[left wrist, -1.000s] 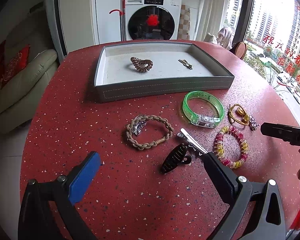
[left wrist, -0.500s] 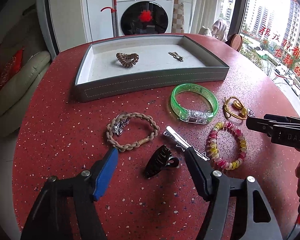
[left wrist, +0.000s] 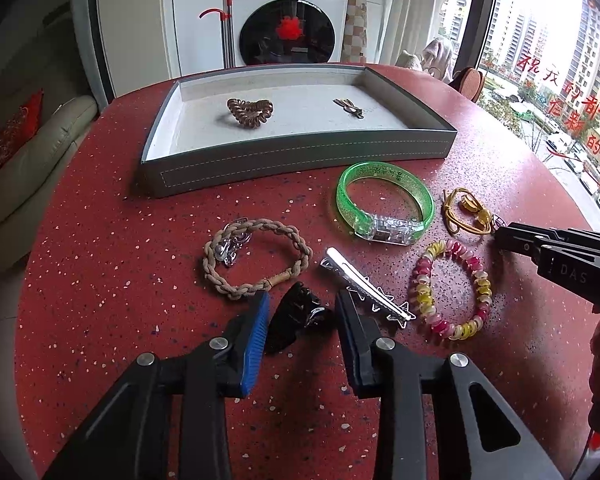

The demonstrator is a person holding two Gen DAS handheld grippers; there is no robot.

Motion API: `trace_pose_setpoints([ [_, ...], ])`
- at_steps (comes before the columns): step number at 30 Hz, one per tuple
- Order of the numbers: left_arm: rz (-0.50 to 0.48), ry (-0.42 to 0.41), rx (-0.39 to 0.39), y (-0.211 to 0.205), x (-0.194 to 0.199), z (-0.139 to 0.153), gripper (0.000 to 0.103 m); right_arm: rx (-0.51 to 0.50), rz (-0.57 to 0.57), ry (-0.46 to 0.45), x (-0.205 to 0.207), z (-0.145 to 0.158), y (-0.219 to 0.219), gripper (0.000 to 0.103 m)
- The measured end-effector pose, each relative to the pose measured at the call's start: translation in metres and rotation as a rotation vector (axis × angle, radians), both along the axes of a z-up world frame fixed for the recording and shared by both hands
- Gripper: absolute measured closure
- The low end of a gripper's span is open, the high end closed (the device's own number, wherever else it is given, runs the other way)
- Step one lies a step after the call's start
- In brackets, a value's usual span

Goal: Organize jewelry
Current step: 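Close the right tool on the heart charm while the left tool closes on the claw clip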

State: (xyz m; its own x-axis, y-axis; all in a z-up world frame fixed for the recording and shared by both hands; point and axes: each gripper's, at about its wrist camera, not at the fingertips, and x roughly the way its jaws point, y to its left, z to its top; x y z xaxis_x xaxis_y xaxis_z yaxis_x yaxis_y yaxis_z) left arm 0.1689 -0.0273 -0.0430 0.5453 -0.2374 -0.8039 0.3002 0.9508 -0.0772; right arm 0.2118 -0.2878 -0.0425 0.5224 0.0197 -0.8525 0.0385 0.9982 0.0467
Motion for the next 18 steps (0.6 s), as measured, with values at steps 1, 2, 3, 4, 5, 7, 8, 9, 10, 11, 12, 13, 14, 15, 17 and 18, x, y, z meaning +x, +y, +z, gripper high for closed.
trace_pose_setpoints([
  [1,-0.001,0.005,-0.014,0.002,0.000,0.000,0.051,0.009,-0.002,-0.001,0.000,0.000,-0.001,0.086],
  [2,-0.002,0.011,-0.029,0.003,0.000,0.001,0.052,0.020,-0.005,-0.002,0.000,0.000,-0.002,0.086],
  [3,-0.002,0.015,-0.044,0.005,0.000,0.001,0.052,0.034,-0.010,-0.004,-0.001,0.001,-0.005,0.086],
  [4,-0.002,0.017,-0.056,0.007,0.000,0.002,0.052,0.050,-0.015,-0.006,-0.002,0.001,-0.007,0.086],
  [5,-0.002,0.016,-0.063,0.008,0.000,0.003,0.052,0.062,-0.020,-0.007,-0.002,0.002,-0.009,0.086],
  [7,-0.003,0.011,-0.071,0.011,-0.002,0.006,0.052,0.078,-0.023,-0.013,-0.004,0.005,-0.011,0.086],
  [8,-0.004,0.009,-0.076,0.012,-0.003,0.008,0.052,0.085,-0.021,-0.016,-0.005,0.006,-0.012,0.086],
  [9,-0.003,0.007,-0.082,0.014,-0.003,0.010,0.052,0.091,-0.020,-0.019,-0.006,0.008,-0.013,0.086],
  [10,-0.003,0.006,-0.088,0.016,-0.003,0.012,0.052,0.098,-0.019,-0.022,-0.007,0.010,-0.013,0.086],
  [11,-0.001,0.006,-0.094,0.017,-0.004,0.014,0.052,0.106,-0.019,-0.025,-0.007,0.012,-0.014,0.086],
  [12,0.002,0.007,-0.099,0.018,-0.004,0.016,0.052,0.117,-0.019,-0.029,-0.007,0.014,-0.015,0.086],
  [13,0.004,0.007,-0.105,0.020,-0.004,0.017,0.052,0.132,-0.020,-0.032,-0.008,0.016,-0.016,0.086],
  [14,0.006,0.007,-0.109,0.021,-0.003,0.019,0.052,0.147,-0.021,-0.035,-0.008,0.018,-0.017,0.086],
  [15,0.008,0.008,-0.113,0.022,-0.003,0.021,0.052,0.162,-0.022,-0.040,-0.007,0.020,-0.018,0.086],
  [17,0.011,0.010,-0.120,0.024,-0.002,0.024,0.052,0.180,-0.021,-0.050,-0.007,0.025,-0.019,0.087],
  [18,0.011,0.009,-0.121,0.025,-0.002,0.026,0.052,0.183,-0.019,-0.055,-0.006,0.027,-0.019,0.087],
])
